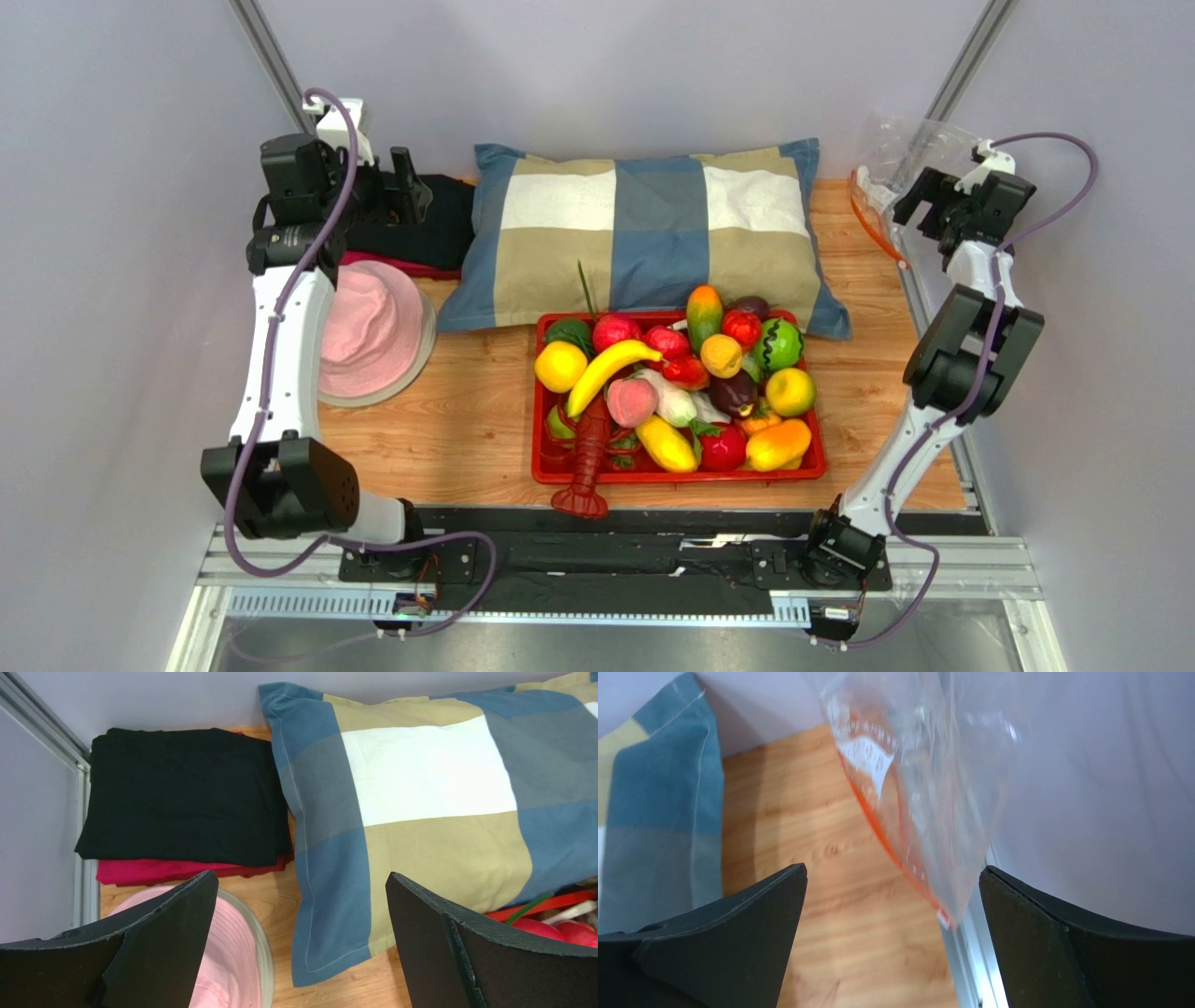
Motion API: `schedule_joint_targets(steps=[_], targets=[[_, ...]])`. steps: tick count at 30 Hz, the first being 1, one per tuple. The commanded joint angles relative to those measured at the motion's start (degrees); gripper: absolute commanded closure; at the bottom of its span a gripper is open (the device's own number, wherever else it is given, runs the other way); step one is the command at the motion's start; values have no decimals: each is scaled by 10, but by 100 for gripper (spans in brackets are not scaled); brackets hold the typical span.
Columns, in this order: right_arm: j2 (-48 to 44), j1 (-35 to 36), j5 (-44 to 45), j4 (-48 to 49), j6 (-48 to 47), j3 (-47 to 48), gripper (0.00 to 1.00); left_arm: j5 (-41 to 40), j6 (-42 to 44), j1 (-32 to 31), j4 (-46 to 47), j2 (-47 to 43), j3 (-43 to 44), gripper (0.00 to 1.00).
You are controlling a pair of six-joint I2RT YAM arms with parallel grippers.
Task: Place the food in the zip-top bag and seal the zipper
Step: Pick up the zipper food storage bag at the corner of the board.
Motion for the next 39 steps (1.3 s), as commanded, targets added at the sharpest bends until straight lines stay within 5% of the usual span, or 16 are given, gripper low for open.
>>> schedule_joint_targets(steps=[1,11,14,17,18,23,36,37,39], targets=[[92,2,5,80,-9,118,0,-17,43,-2,10,36,51,1],[290,10,26,81,3,336,0,-39,112,-3,-70,107,142,1],[331,14,23,66,-1,396,9,-46,122,-4,-85,121,153,1],[347,16,13,77,3,421,44,-53,124,-3,-87,128,153,1],[347,17,19,87,0,420,68,-55,119,-4,-86,131,153,1],[325,17,5,87,-22,393,100,-57,117,-7,-79,134,155,1],[65,15,-48,133,38,98,100,-20,88,-8,-38,75,90,1],[63,17,-35,123,32,97,95,-18,87,-7,-36,69,78,1],[72,17,10,68,21,114,63,-17,87,-8,-33,59,67,1]])
